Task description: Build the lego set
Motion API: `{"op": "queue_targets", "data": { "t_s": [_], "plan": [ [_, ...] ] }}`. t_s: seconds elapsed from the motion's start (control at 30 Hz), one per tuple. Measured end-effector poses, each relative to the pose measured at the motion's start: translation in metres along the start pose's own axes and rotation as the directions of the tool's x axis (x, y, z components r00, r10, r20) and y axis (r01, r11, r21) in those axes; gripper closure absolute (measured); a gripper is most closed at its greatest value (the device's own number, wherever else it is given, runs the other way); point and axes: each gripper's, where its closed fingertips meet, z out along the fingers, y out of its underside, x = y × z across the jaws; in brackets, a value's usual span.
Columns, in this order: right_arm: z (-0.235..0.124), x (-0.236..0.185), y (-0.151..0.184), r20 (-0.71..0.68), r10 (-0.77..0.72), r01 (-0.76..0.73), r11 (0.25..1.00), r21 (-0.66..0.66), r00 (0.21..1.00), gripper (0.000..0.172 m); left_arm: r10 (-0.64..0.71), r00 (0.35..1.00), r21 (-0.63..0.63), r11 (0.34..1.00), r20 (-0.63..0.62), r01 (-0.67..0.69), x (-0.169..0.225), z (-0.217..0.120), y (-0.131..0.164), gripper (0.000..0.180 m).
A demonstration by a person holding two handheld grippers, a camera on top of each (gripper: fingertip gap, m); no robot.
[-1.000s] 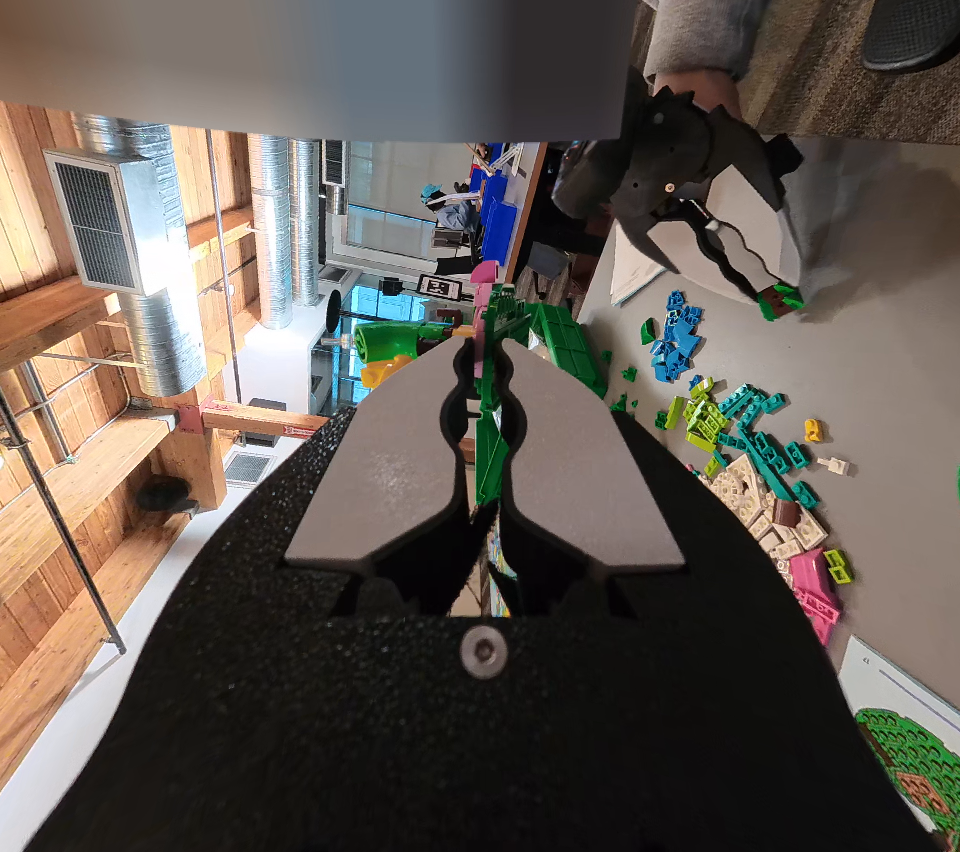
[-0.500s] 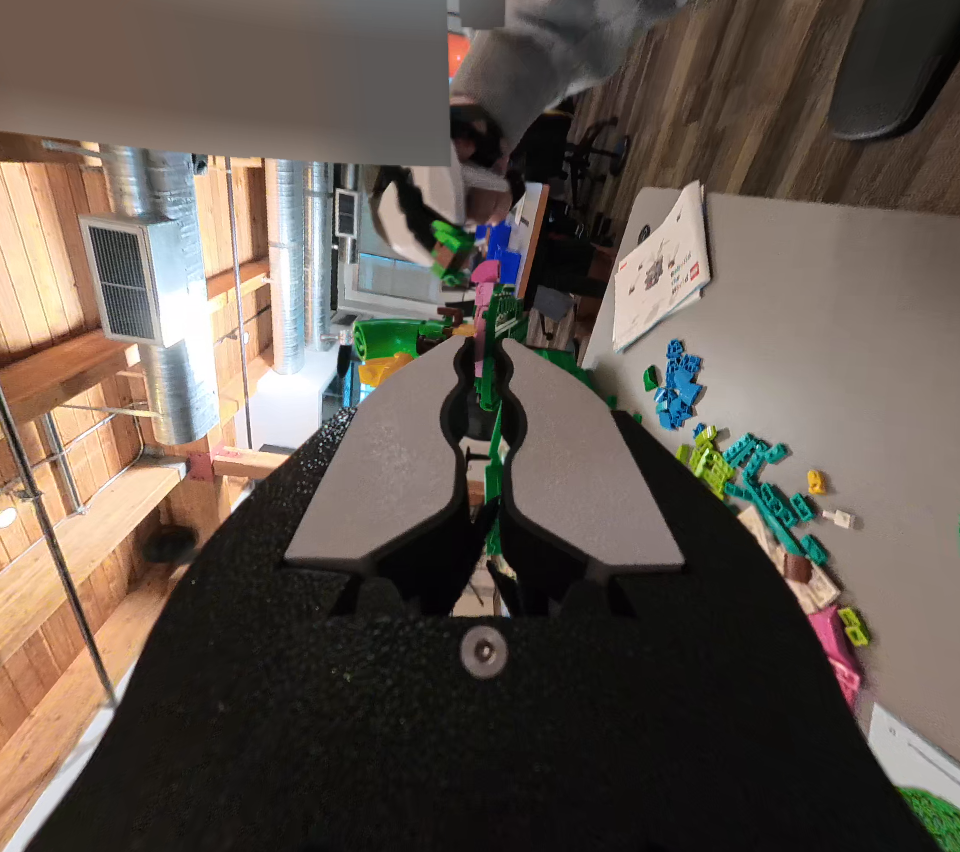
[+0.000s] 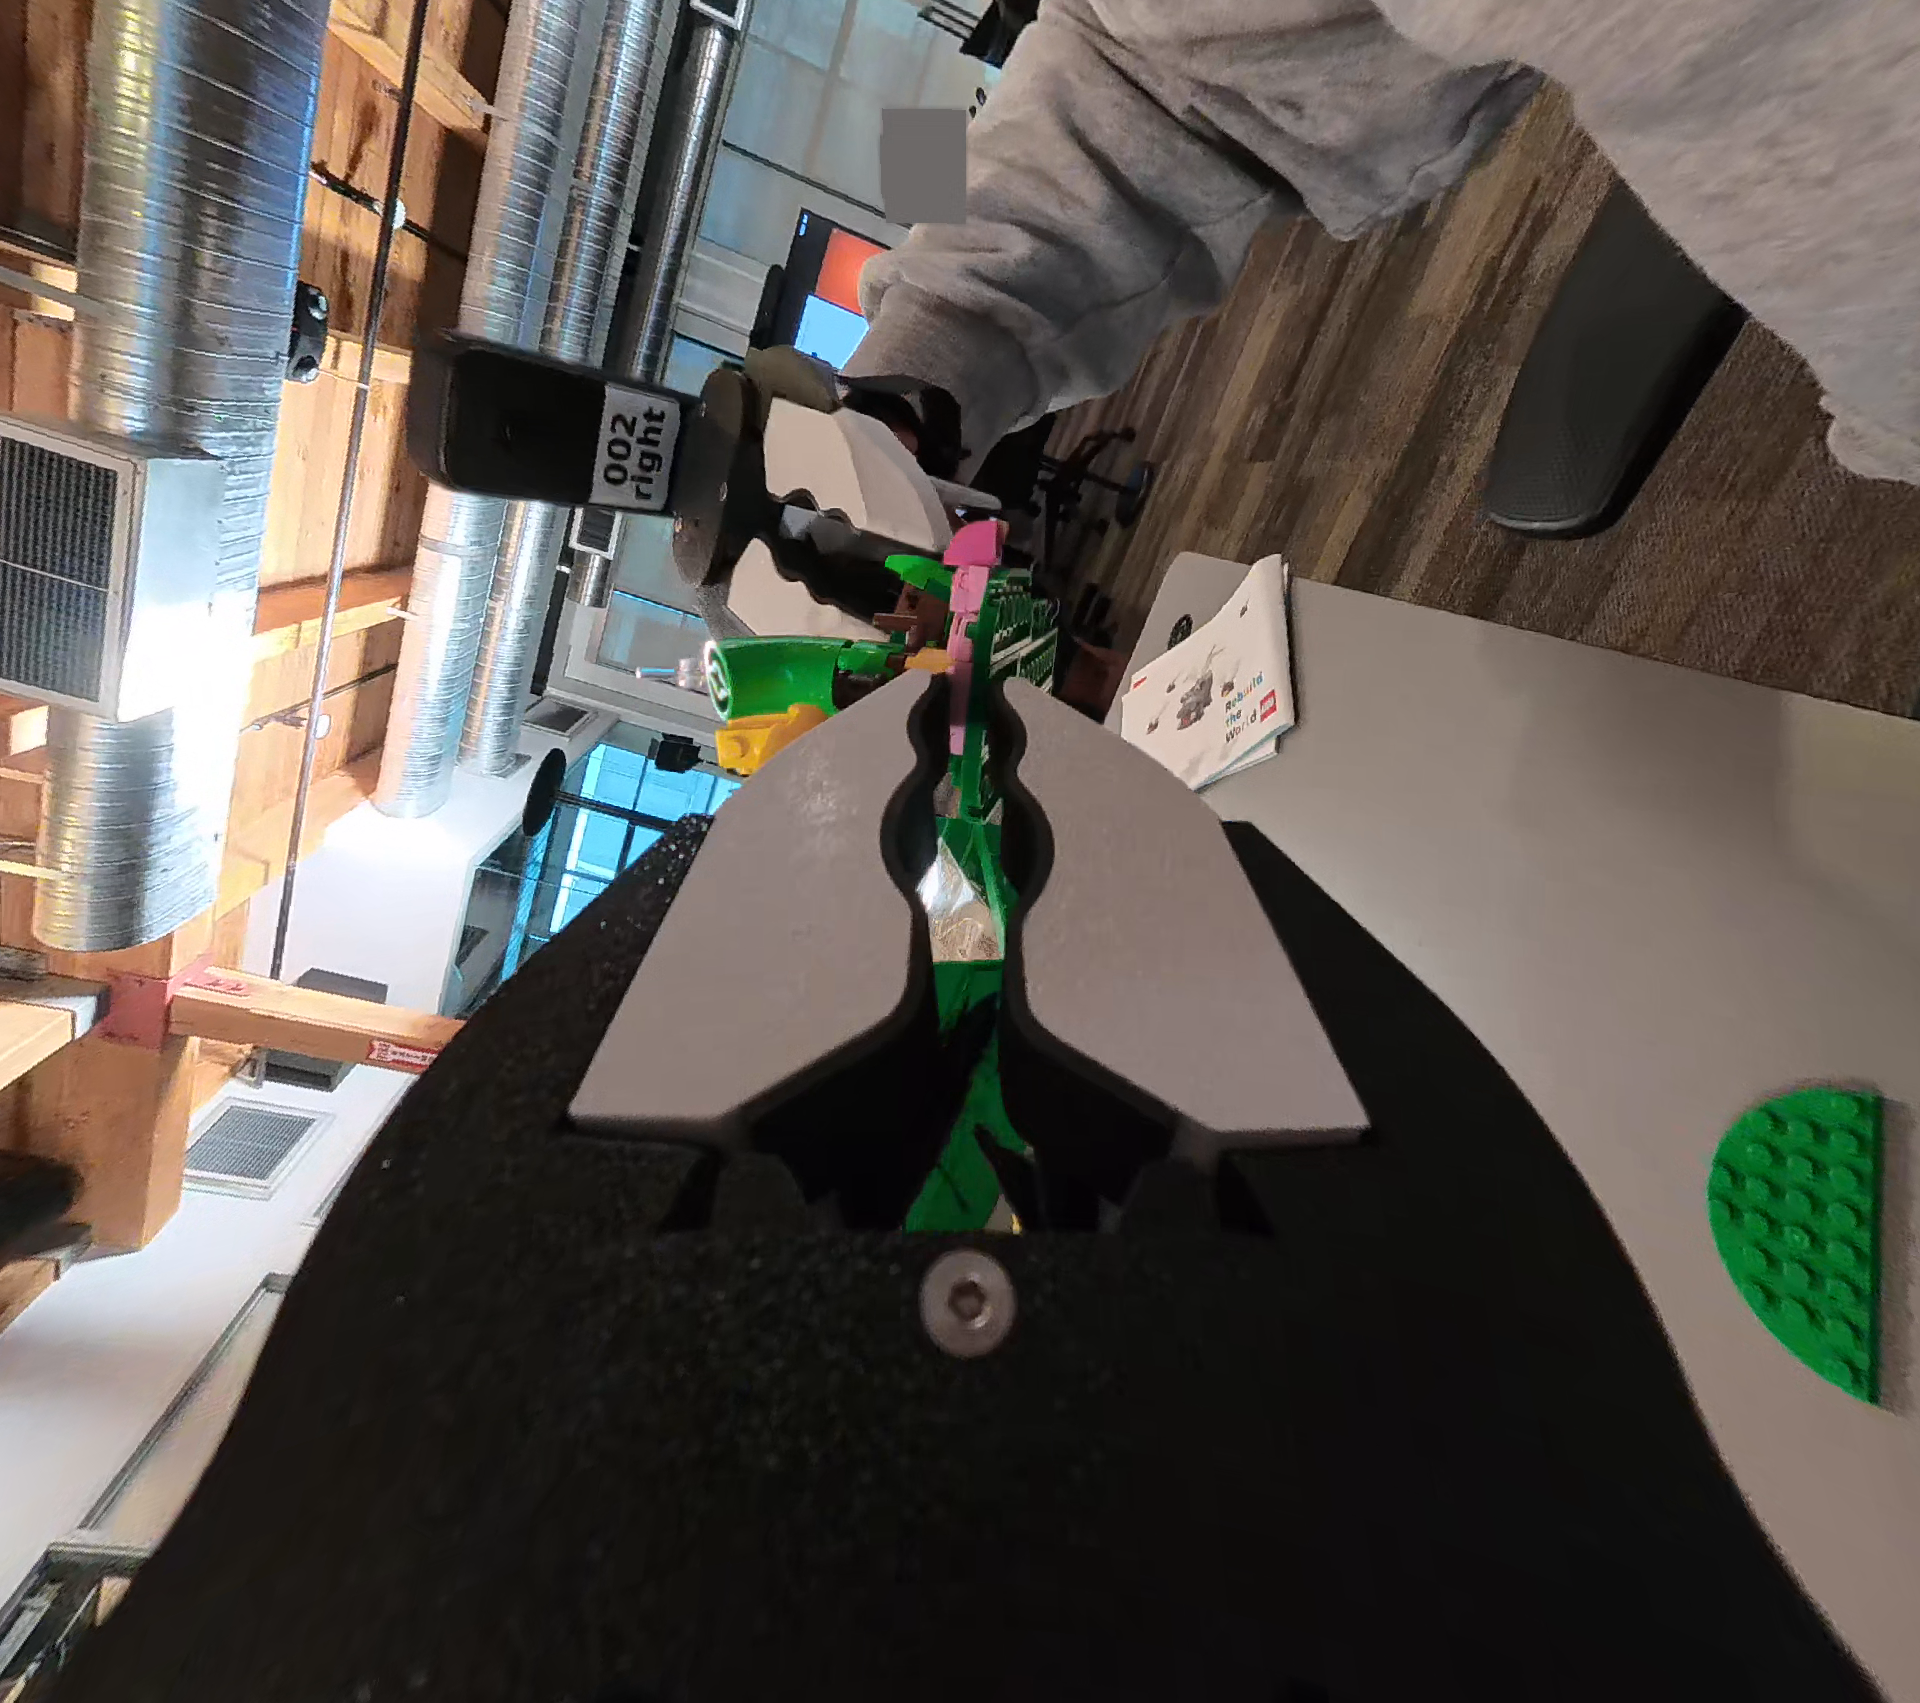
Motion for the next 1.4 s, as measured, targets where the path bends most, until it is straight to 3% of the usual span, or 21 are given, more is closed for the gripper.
{"op": "queue_targets", "data": {
  "t_s": [0.3,0.6,1.4],
  "plan": [
    [0.002,-0.006,-0.006,0.103,0.086,-0.08,0.995,-0.055,0.991,0.154,0.049,0.999,0.012,0.999,0.019,-0.049,-0.001,0.0,-0.008,0.175],
    [0.0,-0.014,-0.023,0.136,0.047,-0.03,0.992,-0.126,0.99,0.154,0.118,0.99,0.025,0.992,0.074,-0.121,-0.009,-0.005,-0.022,0.175],
    [0.002,-0.024,-0.037,0.212,0.089,-0.064,0.991,-0.12,0.973,0.154,0.201,0.972,0.024,0.978,0.117,-0.206,-0.012,-0.006,-0.034,0.174]
  ]
}}
